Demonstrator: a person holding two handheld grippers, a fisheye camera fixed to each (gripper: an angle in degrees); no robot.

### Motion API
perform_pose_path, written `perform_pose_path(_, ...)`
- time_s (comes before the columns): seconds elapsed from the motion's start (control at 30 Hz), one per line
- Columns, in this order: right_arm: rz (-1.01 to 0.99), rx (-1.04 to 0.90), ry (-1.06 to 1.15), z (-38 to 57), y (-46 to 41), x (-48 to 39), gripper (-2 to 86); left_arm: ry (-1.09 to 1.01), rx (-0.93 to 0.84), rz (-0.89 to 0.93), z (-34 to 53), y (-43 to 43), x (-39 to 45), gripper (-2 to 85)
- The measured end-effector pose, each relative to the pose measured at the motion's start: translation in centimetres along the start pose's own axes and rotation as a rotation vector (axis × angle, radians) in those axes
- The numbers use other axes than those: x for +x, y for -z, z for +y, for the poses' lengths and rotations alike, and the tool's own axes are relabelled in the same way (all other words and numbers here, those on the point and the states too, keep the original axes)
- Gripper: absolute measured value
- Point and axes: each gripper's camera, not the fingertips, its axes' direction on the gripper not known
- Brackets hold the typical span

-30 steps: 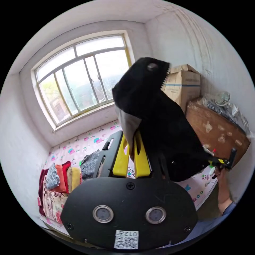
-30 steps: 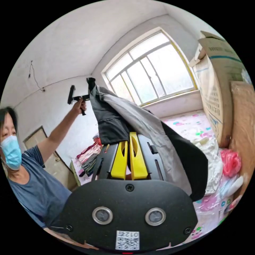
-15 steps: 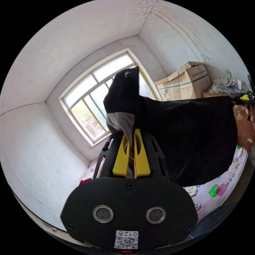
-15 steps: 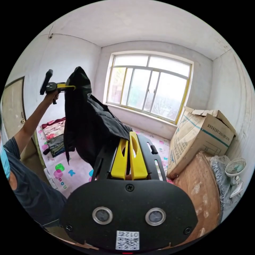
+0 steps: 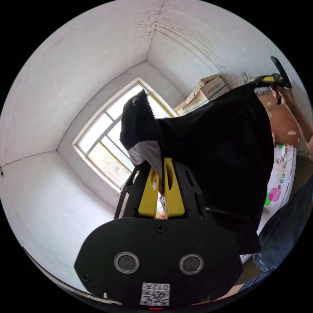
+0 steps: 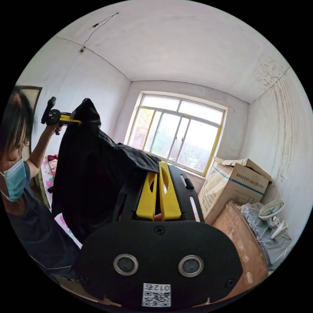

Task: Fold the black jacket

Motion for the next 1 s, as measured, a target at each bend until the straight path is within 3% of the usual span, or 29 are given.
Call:
perform_pose_path(0.17,0.016,-0.036,0.030,-0.7,-3.1,-2.4,0.4,0.003,-0.038,0.063,0.5,-1.6,-4.3,4.3)
perform_pose_path(0.33,-0.020,-0.192,-0.003,1.7,-15.9,-2.8,0.5,0.027,-0.185,0.078,1.1,-10.9,-7.5,4.5)
perform_pose_path(0.43,-0.047,-0.365,-0.096,6.6,-28.9,-1.6,0.7,0.015,-0.383,0.145,2.1,-22.3,-7.3,4.5)
perform_pose_path(0.53,-0.003,-0.506,-0.216,14.8,-41.2,-0.8,0.9,0.070,-0.558,0.334,5.0,-35.0,-6.0,4.2)
perform_pose_path(0.7,0.147,-0.778,-0.262,30.0,-55.0,-3.5,1.0,0.411,-0.678,0.534,13.5,-51.0,-4.0,1.3)
perform_pose_path(0.87,0.272,-0.887,-0.209,40.9,-58.7,-7.0,0.2,0.470,-0.645,0.569,20.0,-54.6,-3.9,0.3)
perform_pose_path(1.0,0.087,-0.834,-0.304,47.7,-56.1,-8.9,0.0,0.496,-0.605,0.678,28.2,-53.4,-8.0,0.3)
